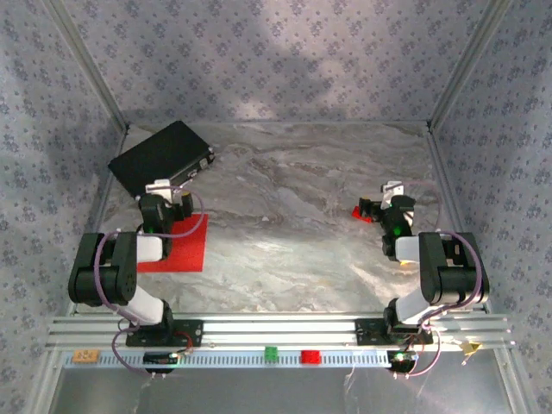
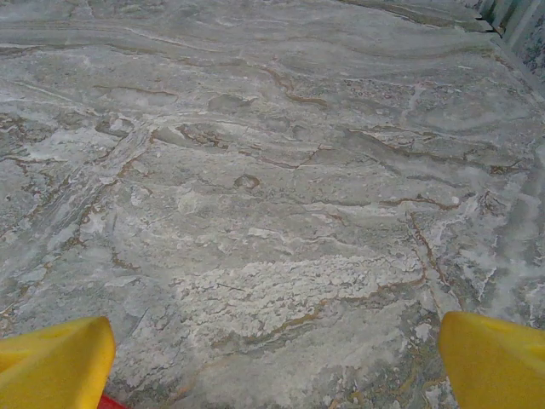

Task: Fold a paper plane with a square sheet of paper (pick it up from the middle)
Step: Move the square sheet of paper to the center of the table.

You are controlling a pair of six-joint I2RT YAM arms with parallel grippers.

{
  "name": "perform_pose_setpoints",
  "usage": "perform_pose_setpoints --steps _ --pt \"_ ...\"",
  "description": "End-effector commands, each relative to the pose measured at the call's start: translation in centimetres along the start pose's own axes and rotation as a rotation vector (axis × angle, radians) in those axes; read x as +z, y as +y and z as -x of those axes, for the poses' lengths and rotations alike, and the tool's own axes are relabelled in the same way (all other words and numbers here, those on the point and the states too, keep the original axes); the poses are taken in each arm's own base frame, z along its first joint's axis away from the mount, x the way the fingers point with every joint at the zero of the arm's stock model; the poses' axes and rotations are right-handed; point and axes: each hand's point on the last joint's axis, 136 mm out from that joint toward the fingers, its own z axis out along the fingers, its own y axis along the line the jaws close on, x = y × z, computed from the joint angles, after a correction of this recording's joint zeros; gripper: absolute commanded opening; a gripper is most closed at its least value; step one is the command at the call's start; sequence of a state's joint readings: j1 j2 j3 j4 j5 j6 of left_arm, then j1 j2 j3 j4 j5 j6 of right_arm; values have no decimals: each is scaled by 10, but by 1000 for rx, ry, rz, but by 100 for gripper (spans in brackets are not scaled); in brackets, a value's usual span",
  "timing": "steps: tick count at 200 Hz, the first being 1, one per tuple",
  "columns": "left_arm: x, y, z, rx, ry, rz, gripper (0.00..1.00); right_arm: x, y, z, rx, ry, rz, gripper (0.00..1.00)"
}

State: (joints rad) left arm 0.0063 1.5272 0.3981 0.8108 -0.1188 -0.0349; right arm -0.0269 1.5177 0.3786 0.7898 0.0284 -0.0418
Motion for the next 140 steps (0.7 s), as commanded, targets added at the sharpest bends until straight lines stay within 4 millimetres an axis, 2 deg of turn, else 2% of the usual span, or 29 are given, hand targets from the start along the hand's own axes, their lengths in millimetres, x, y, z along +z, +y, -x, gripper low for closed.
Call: perform_pose_setpoints --steps 1,140 --pt "2 -3 5 -3 -12 -18 100 2 -1 9 11 -22 3 99" --pt "2 -3 6 -5 -13 -20 100 3 -2 9 22 -20 13 99"
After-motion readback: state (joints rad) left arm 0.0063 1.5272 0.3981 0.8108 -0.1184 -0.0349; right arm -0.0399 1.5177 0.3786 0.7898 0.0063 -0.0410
